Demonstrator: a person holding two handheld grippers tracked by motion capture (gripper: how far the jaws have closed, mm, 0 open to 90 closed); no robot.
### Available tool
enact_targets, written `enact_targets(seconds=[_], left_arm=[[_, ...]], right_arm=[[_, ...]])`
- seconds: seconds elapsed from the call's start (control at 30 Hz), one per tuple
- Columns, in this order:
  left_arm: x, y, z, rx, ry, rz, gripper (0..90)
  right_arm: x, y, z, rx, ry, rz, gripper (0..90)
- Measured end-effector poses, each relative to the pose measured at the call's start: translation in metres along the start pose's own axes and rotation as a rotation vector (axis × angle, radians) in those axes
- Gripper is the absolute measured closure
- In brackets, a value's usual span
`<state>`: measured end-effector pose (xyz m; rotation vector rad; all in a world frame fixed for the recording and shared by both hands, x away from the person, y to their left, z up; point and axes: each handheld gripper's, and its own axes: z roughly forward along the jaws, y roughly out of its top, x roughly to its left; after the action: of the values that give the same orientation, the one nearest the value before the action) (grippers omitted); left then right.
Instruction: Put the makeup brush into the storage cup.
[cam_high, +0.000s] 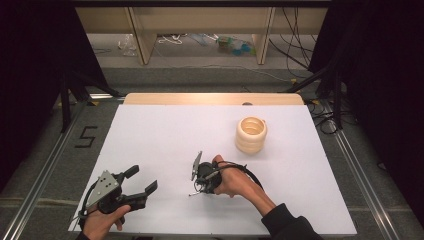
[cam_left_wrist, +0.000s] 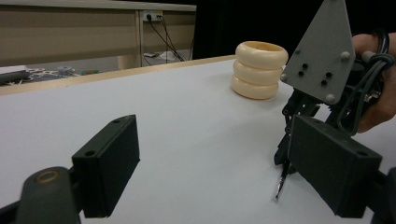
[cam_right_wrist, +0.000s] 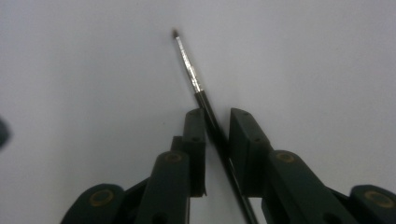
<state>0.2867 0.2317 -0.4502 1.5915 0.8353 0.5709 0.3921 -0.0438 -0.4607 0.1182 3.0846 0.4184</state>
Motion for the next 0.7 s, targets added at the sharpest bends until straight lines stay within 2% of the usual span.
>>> enact_targets(seconds=[0.03, 0.13, 0.2, 0.3, 0.4, 0.43, 0.47, 0.5, 0.57, 0.6, 0.7], left_arm=[[-0.0001, -0.0001, 0.0000, 0.001, 0.000, -0.001, 16.5], [-0.0003, 0.0000, 0.0005, 0.001, 0.000, -0.003, 16.5], [-0.0001, -0.0002, 0.0007, 0.003, -0.002, 0.002, 16.5], [0.0002, -0.0006, 0.0016, 0.007, 0.002, 0.000, 16.6], [0.0011, -0.0008, 0.0022, 0.006, -0.002, 0.003, 16.6], [0.0003, -0.0006, 0.0016, 0.006, 0.000, -0.004, 16.6], [0.0017, -0.0002, 0.0024, -0.007, -0.013, 0.011, 16.7], [0.0001, -0.0002, 0.0006, 0.005, 0.002, -0.009, 16.7], [0.0010, 0.0000, 0.0006, 0.004, 0.001, -0.003, 16.7], [0.0008, -0.0002, 0.0010, 0.005, 0.002, -0.008, 16.8], [0.0015, -0.0004, 0.0023, 0.013, 0.001, 0.001, 16.9]], right_arm=[[-0.0019, -0.0002, -0.0004, 0.015, -0.010, -0.023, 78.9], [0.0001, 0.0004, 0.0000, 0.007, 0.006, 0.015, 79.4], [-0.0017, 0.0011, -0.0001, 0.009, -0.003, -0.021, 79.6], [0.0012, 0.0022, 0.0002, 0.019, 0.003, 0.004, 80.0], [-0.0013, 0.0020, -0.0001, 0.032, -0.013, -0.033, 80.5], [-0.0011, 0.0024, -0.0001, 0.034, -0.012, -0.028, 80.6], [-0.0004, 0.0032, 0.0000, 0.037, -0.012, -0.021, 80.7], [0.0018, 0.0042, 0.0004, 0.031, 0.004, 0.005, 80.9], [0.0020, 0.0054, 0.0005, 0.039, -0.005, 0.000, 81.3], [0.0000, 0.0051, 0.0003, 0.051, -0.020, -0.034, 81.5], [0.0003, 0.0056, 0.0001, 0.059, -0.014, -0.026, 82.1]])
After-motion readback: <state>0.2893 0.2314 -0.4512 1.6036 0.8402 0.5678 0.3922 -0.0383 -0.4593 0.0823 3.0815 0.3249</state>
